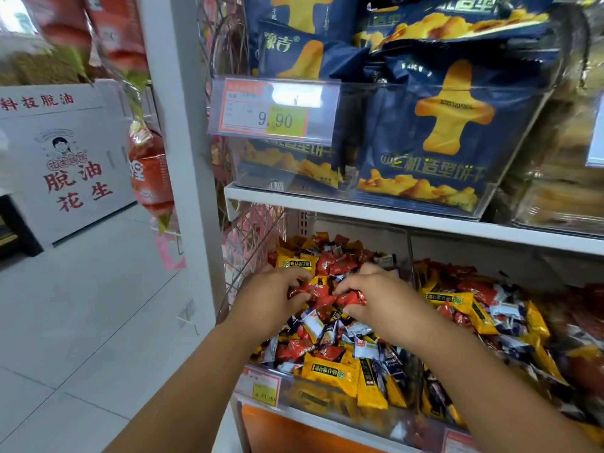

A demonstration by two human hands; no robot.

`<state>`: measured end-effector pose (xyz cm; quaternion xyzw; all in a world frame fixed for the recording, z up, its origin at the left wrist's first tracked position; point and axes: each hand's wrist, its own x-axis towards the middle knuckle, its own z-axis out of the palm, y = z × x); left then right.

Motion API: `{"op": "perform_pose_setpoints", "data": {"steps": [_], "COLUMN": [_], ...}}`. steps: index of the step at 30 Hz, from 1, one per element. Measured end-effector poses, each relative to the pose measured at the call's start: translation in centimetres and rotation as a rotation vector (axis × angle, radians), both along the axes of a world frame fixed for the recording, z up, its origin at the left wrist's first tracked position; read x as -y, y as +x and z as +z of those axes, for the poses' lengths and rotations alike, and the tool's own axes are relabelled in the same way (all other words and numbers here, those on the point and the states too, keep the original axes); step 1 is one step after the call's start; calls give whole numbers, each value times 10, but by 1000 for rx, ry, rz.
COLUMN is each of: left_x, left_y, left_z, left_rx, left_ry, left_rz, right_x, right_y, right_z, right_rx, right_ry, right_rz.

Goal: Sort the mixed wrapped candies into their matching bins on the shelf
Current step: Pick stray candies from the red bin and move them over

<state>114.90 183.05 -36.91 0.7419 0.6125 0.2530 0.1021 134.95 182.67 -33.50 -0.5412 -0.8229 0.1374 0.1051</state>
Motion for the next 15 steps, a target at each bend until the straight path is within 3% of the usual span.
{"op": "perform_pose_setpoints", "data": {"steps": [15], "left_x": [-2], "left_y": [5], "left_z": [-5], "left_rx": [-135], "left_ry": [6], "left_rz": [-82], "right_x": [4], "right_y": [12], "right_z": [7], "right_rx": [-107], "right_ry": [-43], "right_rz": [12]}}
